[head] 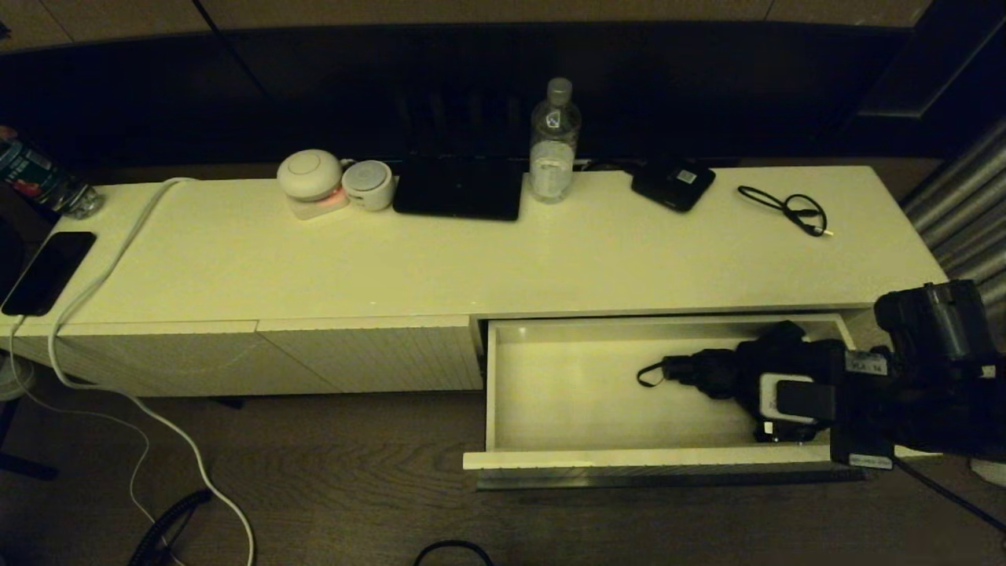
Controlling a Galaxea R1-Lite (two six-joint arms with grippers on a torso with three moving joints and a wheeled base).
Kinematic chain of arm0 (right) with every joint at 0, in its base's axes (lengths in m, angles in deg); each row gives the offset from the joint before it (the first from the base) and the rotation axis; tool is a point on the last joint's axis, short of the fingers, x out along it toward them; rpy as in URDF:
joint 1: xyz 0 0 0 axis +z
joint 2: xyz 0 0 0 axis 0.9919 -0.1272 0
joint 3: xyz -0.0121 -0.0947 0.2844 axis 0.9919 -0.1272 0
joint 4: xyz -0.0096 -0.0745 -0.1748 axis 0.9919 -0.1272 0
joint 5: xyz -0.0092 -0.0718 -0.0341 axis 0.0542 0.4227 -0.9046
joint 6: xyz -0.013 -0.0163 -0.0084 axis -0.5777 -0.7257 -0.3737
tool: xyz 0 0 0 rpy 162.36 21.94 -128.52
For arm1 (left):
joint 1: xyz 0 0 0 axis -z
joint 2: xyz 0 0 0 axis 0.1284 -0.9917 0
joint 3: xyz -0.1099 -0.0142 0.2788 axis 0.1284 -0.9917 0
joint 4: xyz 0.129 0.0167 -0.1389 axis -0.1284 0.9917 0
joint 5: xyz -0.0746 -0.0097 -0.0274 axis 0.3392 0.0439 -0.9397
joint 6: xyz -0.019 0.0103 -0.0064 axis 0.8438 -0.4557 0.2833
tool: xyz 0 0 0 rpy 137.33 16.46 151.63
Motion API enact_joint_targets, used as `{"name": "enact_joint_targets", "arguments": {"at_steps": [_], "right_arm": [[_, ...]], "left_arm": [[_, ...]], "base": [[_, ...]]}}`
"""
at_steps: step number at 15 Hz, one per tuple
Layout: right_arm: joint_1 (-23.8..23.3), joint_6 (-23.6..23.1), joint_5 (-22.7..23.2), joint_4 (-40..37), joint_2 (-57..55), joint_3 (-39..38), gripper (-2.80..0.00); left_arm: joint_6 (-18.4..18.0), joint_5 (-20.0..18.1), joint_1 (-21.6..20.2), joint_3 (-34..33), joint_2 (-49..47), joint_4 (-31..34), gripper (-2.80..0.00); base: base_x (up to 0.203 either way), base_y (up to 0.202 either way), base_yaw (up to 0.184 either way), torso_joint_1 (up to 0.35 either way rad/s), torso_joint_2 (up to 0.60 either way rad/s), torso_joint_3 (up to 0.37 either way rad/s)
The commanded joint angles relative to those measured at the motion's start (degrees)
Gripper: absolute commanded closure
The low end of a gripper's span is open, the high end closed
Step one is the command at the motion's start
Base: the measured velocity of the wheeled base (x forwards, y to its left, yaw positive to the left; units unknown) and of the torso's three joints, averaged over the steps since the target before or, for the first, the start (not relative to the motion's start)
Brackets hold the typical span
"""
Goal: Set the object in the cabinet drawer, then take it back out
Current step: Take the umbrella out of the drawer and put it on the table
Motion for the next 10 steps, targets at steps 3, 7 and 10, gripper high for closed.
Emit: {"name": "enact_joint_targets", "arguments": {"at_steps": [3,7,10], "right_arm": [[-1.2,-7.9,0.0,-0.4,-2.8,4.6,-2.8],[-3.9,-11.9,0.2,-7.6,-4.0,8.6,-2.8],[-6.3,-12.6,0.2,-15.0,-4.2,11.7,-2.8]], "left_arm": [[0.1,0.0,0.0,0.0,0.1,0.0,0.0],[0.1,0.0,0.0,0.0,0.1,0.0,0.0],[0.1,0.0,0.0,0.0,0.1,0.0,0.0]], "base": [[0.0,0.0,0.0,0.0,0.0,0.0],[0.0,0.0,0.0,0.0,0.0,0.0],[0.0,0.0,0.0,0.0,0.0,0.0]]}}
